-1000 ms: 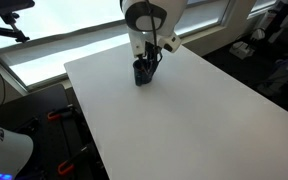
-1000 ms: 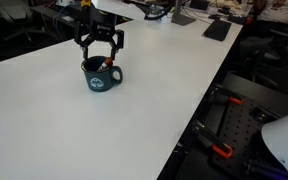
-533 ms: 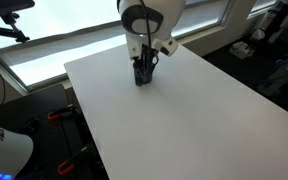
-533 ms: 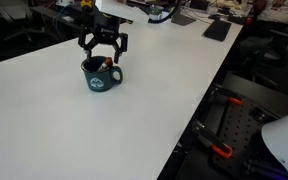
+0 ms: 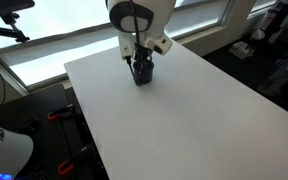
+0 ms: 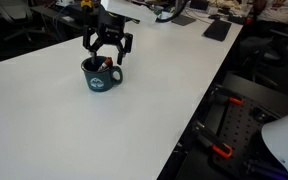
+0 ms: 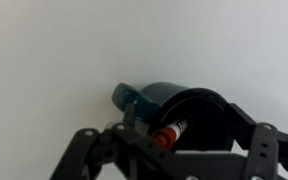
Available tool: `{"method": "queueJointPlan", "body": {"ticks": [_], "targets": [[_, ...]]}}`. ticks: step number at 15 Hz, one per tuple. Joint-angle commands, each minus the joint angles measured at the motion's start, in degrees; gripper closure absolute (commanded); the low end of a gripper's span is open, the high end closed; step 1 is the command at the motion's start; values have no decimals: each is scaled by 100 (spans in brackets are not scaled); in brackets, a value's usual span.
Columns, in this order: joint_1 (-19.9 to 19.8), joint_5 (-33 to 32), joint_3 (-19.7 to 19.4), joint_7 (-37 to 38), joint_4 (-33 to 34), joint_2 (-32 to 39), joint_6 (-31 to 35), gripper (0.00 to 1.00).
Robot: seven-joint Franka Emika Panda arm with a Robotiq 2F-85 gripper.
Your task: Move the marker to the table
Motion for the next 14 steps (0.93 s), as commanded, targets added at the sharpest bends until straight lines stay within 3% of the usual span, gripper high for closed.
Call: {"method": "queueJointPlan", "body": {"ticks": [1,3,8,14], "targets": [[13,204,9,-150,-306,-288,149,7],[145,-57,-110,54,-377,-313,352,0],[253,-329,-206,227,-587,-359,1012,0],[142,-283,-132,55,-406,-140,893,0]]}}
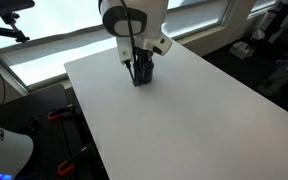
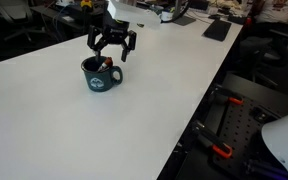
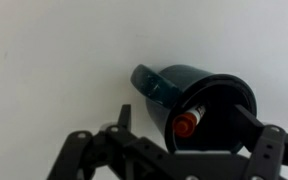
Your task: Move the marker to the table
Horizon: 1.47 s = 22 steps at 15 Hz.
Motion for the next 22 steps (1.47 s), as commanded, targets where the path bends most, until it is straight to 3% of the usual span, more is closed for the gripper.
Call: {"method": "queueJointPlan", "body": {"ticks": [1,7,15,22], "targets": [[-3,-15,0,15,8,5,-14,0],[-10,-15,1,14,13,34,-13,0],[78,-170,-65,169,-272,-274,648,0],[0,-19,75,29,-321,-325,617,0]]}}
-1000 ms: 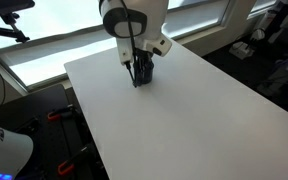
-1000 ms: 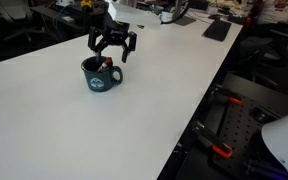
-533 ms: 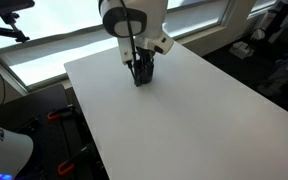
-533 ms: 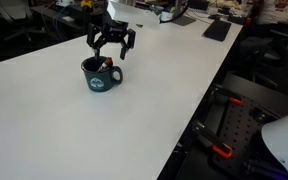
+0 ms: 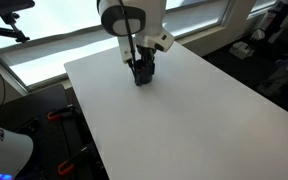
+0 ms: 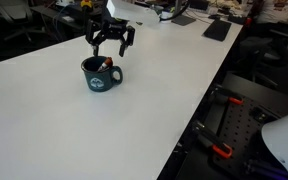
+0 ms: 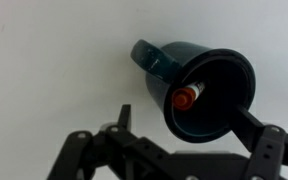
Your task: Move the marker to the table
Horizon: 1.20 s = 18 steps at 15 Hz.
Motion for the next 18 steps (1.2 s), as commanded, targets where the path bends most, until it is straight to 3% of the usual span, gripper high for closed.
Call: {"method": "queueJointPlan", "body": {"ticks": [1,10,11,14,15,18], "targets": [[-5,54,71,19,-250,-263,100,0],[-77,219,140,-78,-190,-223,-72,3],[-89,239,151,-95,-181,-214,-85,21],[-107,268,173,-101,-157,-191,-124,44],[-113,280,179,-106,-158,-190,-125,49],[-130,310,181,-114,-149,-182,-147,43]]}}
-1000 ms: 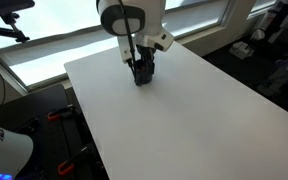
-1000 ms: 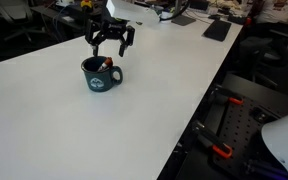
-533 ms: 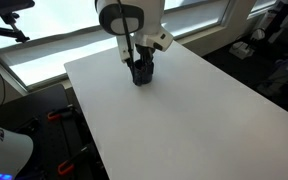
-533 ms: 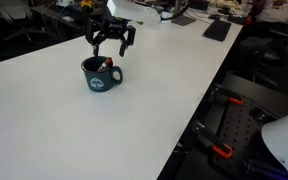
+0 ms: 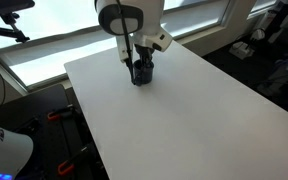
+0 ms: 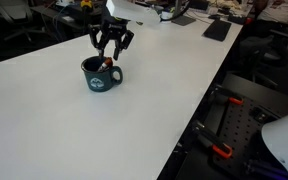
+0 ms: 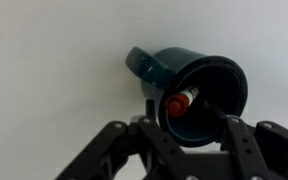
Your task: Move the marker to the table
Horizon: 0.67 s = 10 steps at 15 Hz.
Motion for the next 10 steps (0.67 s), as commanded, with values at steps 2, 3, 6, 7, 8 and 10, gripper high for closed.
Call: {"method": "queueJointPlan", "body": {"ticks": [2,3,6,7,8,10], "targets": [[-107,178,90,-109,-60,-94,-131,44],[-120,187,92,-117,-54,-92,-141,45],[-138,192,91,-114,-49,-90,-143,74],[-140,193,90,-110,-49,-91,-142,81],[-142,192,86,-102,-51,-93,-140,91],[-145,193,82,-96,-43,-101,-143,98]]}}
